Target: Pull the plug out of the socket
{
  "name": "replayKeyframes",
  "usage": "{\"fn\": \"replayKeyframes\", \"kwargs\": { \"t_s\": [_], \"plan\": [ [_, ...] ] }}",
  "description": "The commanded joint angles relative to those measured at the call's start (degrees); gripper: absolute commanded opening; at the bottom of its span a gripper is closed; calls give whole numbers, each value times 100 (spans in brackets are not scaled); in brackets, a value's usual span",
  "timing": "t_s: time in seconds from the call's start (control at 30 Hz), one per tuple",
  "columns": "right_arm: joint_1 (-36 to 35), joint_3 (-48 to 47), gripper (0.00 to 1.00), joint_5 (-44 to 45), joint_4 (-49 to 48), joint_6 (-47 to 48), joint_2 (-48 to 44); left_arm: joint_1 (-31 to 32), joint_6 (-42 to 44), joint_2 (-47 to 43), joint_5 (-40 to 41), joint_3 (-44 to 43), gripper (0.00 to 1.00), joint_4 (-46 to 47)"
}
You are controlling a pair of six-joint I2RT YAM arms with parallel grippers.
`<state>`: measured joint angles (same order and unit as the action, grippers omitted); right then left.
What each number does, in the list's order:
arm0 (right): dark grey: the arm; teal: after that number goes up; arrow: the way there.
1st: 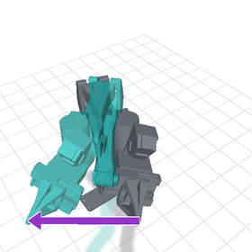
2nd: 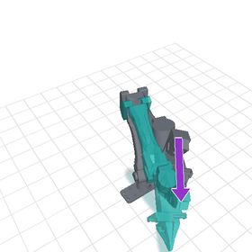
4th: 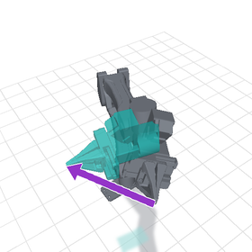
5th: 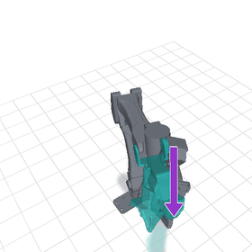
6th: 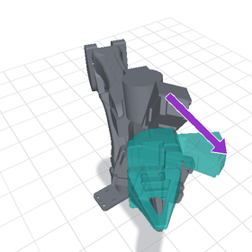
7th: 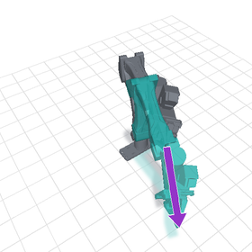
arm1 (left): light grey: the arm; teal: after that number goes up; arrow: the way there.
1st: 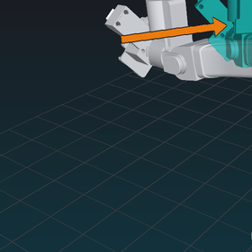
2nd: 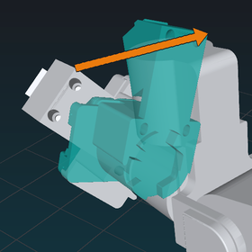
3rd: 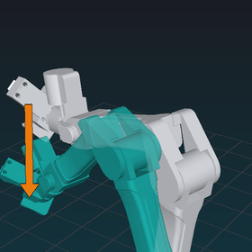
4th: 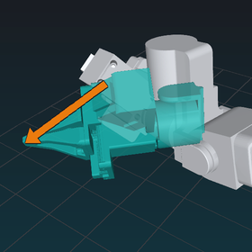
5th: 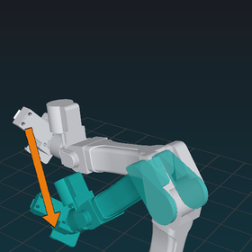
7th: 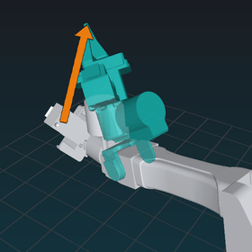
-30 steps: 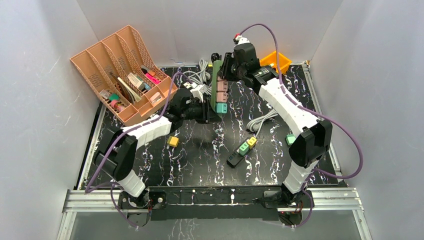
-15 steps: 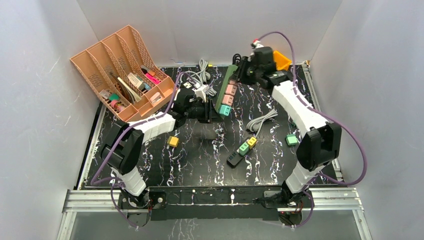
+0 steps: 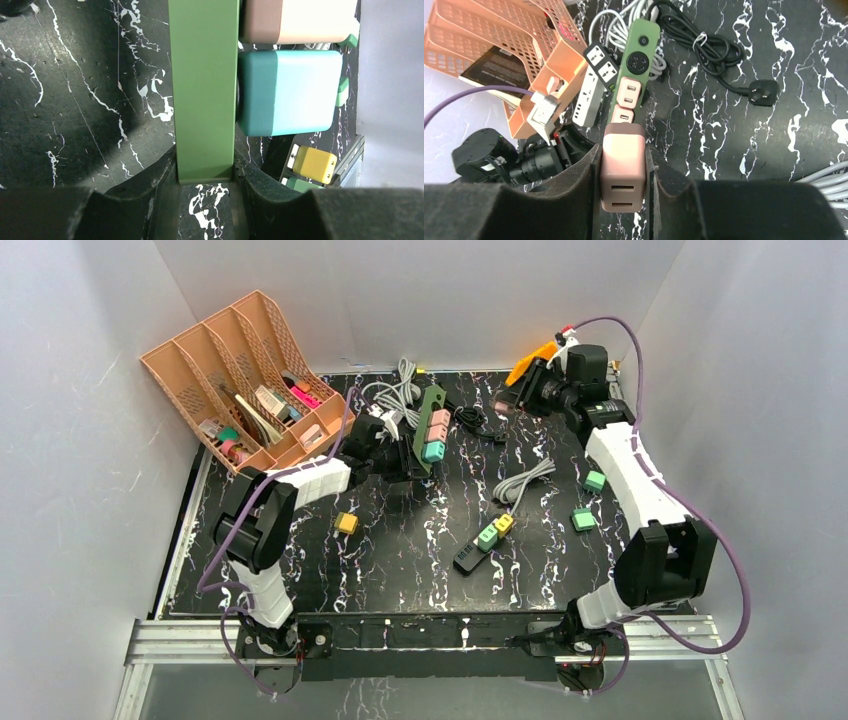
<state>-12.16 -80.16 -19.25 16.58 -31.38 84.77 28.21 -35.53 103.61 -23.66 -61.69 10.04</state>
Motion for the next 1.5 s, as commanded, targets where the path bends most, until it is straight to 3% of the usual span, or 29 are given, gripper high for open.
{"fn": "replayKeyframes", "kwargs": {
  "t_s": [0.0,0.23,0.47,0.77,0.83,0.93,1.0,1.17,1.33,1.47],
  "plan": [
    [-370,-323,0,-540,64,361,-108,27,127,-309,-77,-473,0,174],
    [-1276,624,0,248,340,1280,-112,-438,418,-223,-287,-1102,0,-163],
    [-2224,2039,0,113,-1307,290,663,-918,708,59,-296,-1831,0,-694],
    [-2591,1465,0,-246,-1799,9,2252,-1053,1057,226,-377,-2171,0,-1111],
    [-2593,1310,13,-146,-1740,25,2479,-1100,1031,222,-404,-2086,0,-1048],
    [-2593,1081,57,157,-1537,145,2558,-1115,1042,215,-406,-1987,0,-1031],
    [-2586,968,72,520,-1413,260,2376,-1116,1094,204,-351,-1954,0,-1054],
    [-2278,931,82,1200,-1728,273,1442,-1116,1143,153,-169,-1884,0,-1002],
    [-719,1348,83,-202,-3288,-1329,959,-1115,1156,-69,-13,-1412,0,-453],
    [-155,645,81,-792,-3309,-2273,1619,-1038,1244,-547,350,-580,0,630]
  ]
}}
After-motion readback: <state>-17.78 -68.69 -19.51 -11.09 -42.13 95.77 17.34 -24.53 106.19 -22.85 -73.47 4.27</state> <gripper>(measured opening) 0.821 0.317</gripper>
